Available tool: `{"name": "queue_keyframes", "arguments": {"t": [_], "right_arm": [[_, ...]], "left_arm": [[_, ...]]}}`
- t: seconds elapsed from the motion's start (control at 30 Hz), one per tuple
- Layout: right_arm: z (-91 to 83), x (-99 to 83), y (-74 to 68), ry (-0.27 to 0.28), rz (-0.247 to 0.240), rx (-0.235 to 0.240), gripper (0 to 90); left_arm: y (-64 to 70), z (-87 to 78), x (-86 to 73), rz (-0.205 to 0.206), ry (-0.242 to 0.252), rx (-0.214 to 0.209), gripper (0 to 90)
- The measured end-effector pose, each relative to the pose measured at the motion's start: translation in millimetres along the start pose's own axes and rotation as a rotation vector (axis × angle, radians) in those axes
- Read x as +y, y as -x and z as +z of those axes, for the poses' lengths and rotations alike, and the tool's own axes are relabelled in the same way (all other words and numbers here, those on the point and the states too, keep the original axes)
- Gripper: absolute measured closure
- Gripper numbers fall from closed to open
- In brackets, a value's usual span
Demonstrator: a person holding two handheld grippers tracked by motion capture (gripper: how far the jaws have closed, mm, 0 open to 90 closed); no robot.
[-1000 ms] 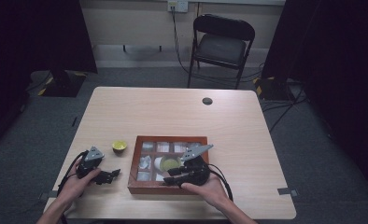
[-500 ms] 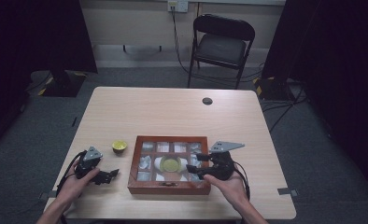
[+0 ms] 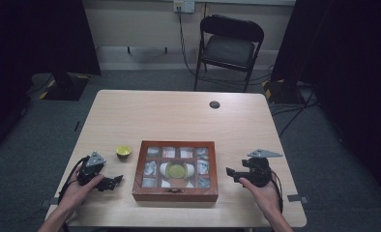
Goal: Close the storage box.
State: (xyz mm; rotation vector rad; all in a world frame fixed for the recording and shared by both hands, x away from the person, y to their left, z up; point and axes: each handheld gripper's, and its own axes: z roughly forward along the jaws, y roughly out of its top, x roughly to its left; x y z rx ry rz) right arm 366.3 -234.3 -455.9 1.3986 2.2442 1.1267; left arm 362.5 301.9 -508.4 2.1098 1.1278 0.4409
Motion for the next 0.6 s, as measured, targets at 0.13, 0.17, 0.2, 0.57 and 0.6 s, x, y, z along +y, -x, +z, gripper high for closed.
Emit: {"name": "queue_keyframes", "arguments": {"t": [0.13,0.17,0.2,0.57,0.6], "right_arm": [[5.9,-9.3,13.0,-0.034,-0.023,-0.105,22.8],[7.0,-10.7,15.8,-0.039,-0.006,-0.114,22.3],[8.6,-12.2,18.4,-0.046,0.001,-0.127,21.8],[25.4,-33.6,22.4,-0.008,-0.014,-0.258,13.0],[24.9,-34.0,21.7,-0.008,-0.008,-0.265,13.0]], "left_arm": [[0.0,0.0,0.0,-0.001,0.001,0.0,0.0],[0.0,0.0,0.0,0.0,0.0,0.0,0.0],[0.0,0.0,0.0,0.0,0.0,0.0,0.0],[1.1,0.4,0.3,-0.008,-0.001,0.007,0.0],[1.3,0.4,0.2,-0.008,-0.001,0.007,0.0]]}}
